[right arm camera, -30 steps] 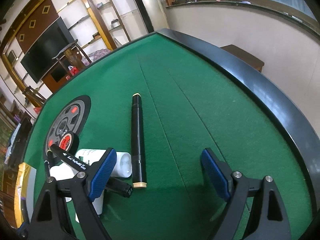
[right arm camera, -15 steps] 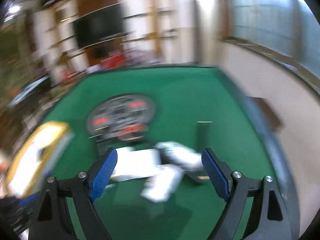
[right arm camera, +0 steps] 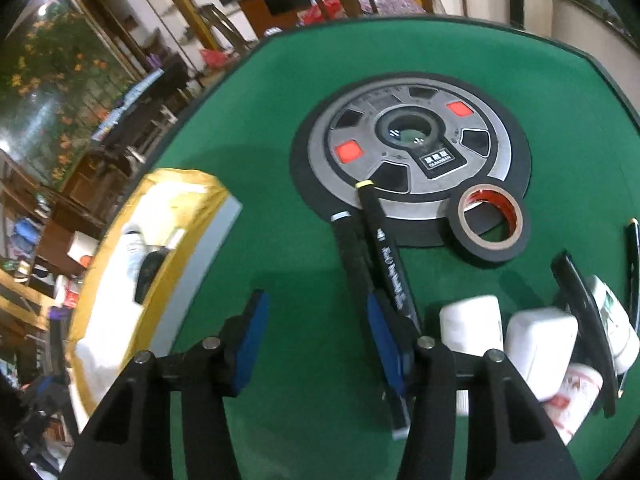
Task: Organize rigid objects
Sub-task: 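Grasp a black marker with the right tool while the left tool holds its marker, then carry both markers over the tray and open both tools, then move both tools back toward the remaining items on the table, then grasp a black marker with the left tool while the right tool grasps a white pill bottle, then carry the marker and pill bottle into the tray and open both tools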
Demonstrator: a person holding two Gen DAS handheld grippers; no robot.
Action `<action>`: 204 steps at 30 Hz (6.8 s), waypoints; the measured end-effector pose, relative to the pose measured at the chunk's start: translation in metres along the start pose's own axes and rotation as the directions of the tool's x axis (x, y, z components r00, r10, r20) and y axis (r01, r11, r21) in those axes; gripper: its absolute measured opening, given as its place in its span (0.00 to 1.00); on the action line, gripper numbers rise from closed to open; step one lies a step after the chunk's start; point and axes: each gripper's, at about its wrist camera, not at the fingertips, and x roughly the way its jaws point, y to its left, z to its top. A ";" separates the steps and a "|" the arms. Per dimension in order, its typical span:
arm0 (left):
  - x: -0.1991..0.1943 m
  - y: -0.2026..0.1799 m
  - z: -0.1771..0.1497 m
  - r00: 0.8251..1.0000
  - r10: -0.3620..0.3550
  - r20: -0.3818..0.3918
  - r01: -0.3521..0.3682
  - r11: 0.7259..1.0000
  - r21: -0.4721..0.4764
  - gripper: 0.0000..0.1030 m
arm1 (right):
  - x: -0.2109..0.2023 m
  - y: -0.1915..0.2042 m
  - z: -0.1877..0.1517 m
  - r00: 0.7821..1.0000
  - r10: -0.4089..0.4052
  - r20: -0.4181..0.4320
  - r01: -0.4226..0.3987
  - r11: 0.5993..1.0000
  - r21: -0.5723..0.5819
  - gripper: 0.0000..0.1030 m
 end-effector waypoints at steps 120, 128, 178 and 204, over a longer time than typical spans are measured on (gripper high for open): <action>0.253 -0.163 0.009 0.898 0.433 -0.078 -0.375 0.845 0.381 0.58 | -0.126 -0.196 -0.085 0.861 -0.351 0.368 0.095 0.822 0.562 0.98; 0.237 -0.155 0.004 0.947 0.213 -0.239 -0.131 0.939 0.318 0.14 | -0.121 -0.194 -0.086 0.854 -0.389 0.345 0.143 0.814 0.564 0.98; 0.033 0.094 0.022 0.965 0.235 -0.120 -0.243 0.968 -0.060 0.14 | -0.085 -0.005 -0.042 0.983 -0.032 0.181 0.020 0.998 0.065 0.32; -0.035 0.131 0.034 0.945 0.319 0.074 -0.310 0.944 -0.114 0.65 | 0.064 0.246 -0.011 0.986 0.025 -0.163 -0.072 0.955 -0.289 0.32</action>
